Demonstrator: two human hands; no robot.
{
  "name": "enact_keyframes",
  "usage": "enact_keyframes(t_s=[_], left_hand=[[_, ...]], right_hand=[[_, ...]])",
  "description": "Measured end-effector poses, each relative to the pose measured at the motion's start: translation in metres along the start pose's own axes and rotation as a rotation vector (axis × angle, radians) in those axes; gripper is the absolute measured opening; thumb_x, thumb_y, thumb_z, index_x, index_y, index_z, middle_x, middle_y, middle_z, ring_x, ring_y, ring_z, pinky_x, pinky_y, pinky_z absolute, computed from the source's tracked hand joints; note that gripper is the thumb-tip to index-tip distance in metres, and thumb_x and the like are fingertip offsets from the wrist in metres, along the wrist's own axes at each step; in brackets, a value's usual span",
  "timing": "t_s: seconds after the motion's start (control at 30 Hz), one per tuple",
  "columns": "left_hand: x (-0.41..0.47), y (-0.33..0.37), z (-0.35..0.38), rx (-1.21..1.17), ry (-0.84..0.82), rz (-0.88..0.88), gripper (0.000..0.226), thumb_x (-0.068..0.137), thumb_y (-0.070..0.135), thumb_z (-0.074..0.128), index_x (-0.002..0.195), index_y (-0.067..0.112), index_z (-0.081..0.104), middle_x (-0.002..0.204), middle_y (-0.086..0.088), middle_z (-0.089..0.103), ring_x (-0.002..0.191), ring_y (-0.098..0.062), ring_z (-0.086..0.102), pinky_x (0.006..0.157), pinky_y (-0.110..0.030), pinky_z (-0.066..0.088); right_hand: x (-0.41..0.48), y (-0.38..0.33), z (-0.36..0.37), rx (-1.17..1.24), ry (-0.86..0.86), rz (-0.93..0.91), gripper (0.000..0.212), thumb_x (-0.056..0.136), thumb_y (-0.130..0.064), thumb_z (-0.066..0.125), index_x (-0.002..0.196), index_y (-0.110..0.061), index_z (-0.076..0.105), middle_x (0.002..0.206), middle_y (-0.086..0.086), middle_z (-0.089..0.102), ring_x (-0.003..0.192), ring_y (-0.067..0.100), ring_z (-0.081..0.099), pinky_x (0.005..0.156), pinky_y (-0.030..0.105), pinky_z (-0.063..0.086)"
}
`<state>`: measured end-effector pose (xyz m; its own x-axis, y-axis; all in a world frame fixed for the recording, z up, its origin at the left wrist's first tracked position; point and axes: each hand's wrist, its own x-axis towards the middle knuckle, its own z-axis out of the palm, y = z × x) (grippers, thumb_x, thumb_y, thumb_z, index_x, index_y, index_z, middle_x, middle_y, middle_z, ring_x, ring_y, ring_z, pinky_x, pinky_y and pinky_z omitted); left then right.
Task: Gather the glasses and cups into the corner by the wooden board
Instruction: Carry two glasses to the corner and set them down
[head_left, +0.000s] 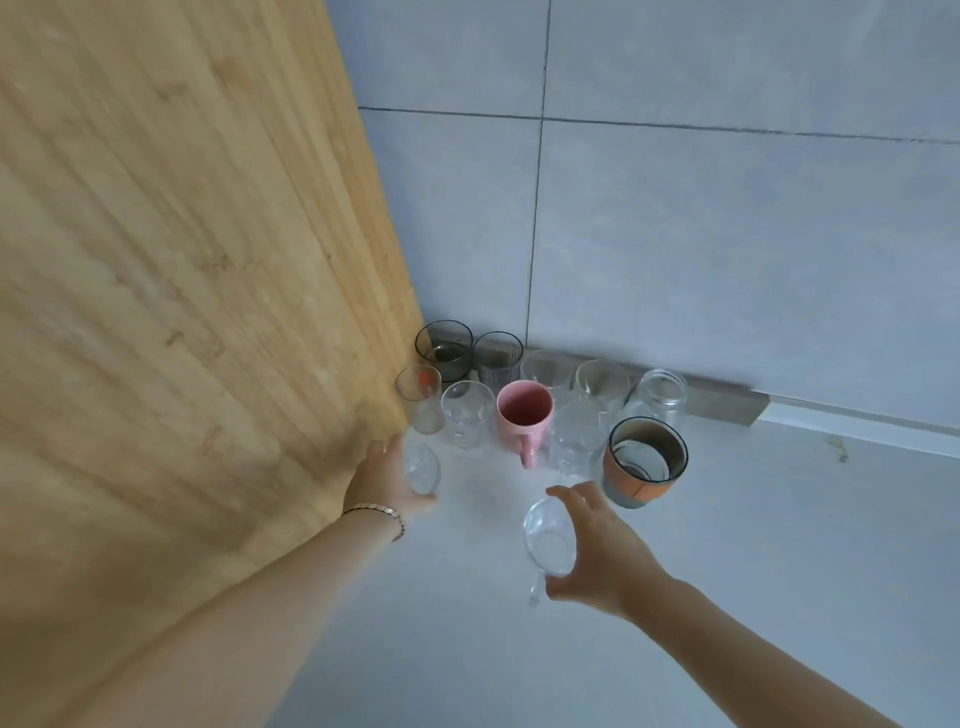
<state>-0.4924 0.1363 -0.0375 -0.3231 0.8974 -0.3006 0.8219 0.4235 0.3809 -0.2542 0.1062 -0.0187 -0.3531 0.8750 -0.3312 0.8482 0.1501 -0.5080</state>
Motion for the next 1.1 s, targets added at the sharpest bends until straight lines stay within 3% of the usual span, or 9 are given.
enact_keyframes(t_s=[0.1, 0.2, 0.33, 0.5, 0.6, 0.73, 0.97, 1.1], left_hand=[[0.028, -0.009, -0.004, 0.094, -0.049, 0.056, 0.074, 0.066, 0.031, 0.077, 0.127, 0.012, 0.040, 0.129, -0.009, 0.045, 0.115, -0.027, 0.053, 0.088, -0.035, 0.050], [0.041, -0.014, 0.000, 0.191, -0.069, 0.125, 0.081, 0.070, 0.038, 0.074, 0.135, 0.009, 0.035, 0.133, -0.009, 0.043, 0.120, -0.027, 0.049, 0.093, -0.034, 0.046], [0.051, -0.010, 0.000, 0.301, -0.059, 0.158, 0.077, 0.074, 0.039, 0.070, 0.134, 0.006, 0.034, 0.133, -0.009, 0.040, 0.125, -0.027, 0.037, 0.100, -0.032, 0.040], [0.051, -0.004, -0.001, 0.493, -0.015, 0.202, 0.071, 0.077, 0.038, 0.065, 0.131, 0.003, 0.036, 0.131, -0.012, 0.038, 0.121, -0.027, 0.037, 0.098, -0.026, 0.039], [0.055, -0.006, -0.003, 0.505, -0.035, 0.225, 0.078, 0.077, 0.040, 0.066, 0.136, 0.003, 0.031, 0.134, -0.011, 0.036, 0.123, -0.027, 0.035, 0.097, -0.027, 0.041], [0.055, -0.009, -0.006, 0.503, -0.048, 0.267, 0.075, 0.078, 0.040, 0.065, 0.137, 0.009, 0.029, 0.135, -0.009, 0.035, 0.123, -0.028, 0.035, 0.098, -0.028, 0.041], [0.052, -0.013, -0.001, 0.531, 0.018, 0.266, 0.081, 0.082, 0.044, 0.061, 0.142, 0.006, 0.021, 0.138, -0.010, 0.034, 0.124, -0.027, 0.036, 0.099, -0.030, 0.041], [0.043, -0.010, -0.003, 0.550, 0.052, 0.260, 0.082, 0.076, 0.043, 0.070, 0.136, -0.001, 0.033, 0.129, -0.013, 0.046, 0.118, -0.028, 0.046, 0.095, -0.031, 0.045]], right_hand=[[0.025, -0.020, 0.018, 0.014, -0.001, 0.051, 0.096, 0.062, -0.035, 0.080, 0.142, -0.023, 0.028, 0.138, -0.003, 0.034, 0.122, 0.020, 0.046, 0.096, 0.029, 0.046], [0.048, -0.038, 0.031, 0.006, -0.011, 0.084, 0.097, 0.063, -0.035, 0.080, 0.143, -0.024, 0.027, 0.141, -0.005, 0.034, 0.124, 0.021, 0.045, 0.097, 0.032, 0.046], [0.080, -0.059, 0.042, 0.022, -0.001, 0.126, 0.098, 0.066, -0.032, 0.079, 0.145, -0.023, 0.023, 0.142, -0.004, 0.032, 0.128, 0.020, 0.042, 0.098, 0.034, 0.046], [0.104, -0.075, 0.052, 0.116, 0.021, 0.130, 0.097, 0.071, -0.024, 0.077, 0.147, -0.020, 0.018, 0.147, -0.003, 0.027, 0.130, 0.022, 0.040, 0.101, 0.035, 0.044], [0.104, -0.077, 0.064, 0.211, 0.079, 0.192, 0.092, 0.075, -0.022, 0.073, 0.147, -0.015, 0.015, 0.145, 0.001, 0.027, 0.129, 0.024, 0.043, 0.102, 0.034, 0.043], [0.104, -0.081, 0.075, 0.305, 0.112, 0.344, 0.084, 0.076, -0.027, 0.074, 0.141, -0.016, 0.023, 0.130, 0.011, 0.041, 0.115, 0.027, 0.054, 0.094, 0.032, 0.047], [0.106, -0.088, 0.077, 0.449, 0.115, 0.429, 0.084, 0.075, -0.033, 0.076, 0.140, -0.012, 0.027, 0.134, 0.010, 0.037, 0.118, 0.027, 0.053, 0.096, 0.033, 0.046], [0.098, -0.086, 0.069, 0.392, -0.027, 0.416, 0.084, 0.079, -0.035, 0.072, 0.139, -0.003, 0.025, 0.137, 0.013, 0.038, 0.123, 0.025, 0.047, 0.099, 0.030, 0.042]])
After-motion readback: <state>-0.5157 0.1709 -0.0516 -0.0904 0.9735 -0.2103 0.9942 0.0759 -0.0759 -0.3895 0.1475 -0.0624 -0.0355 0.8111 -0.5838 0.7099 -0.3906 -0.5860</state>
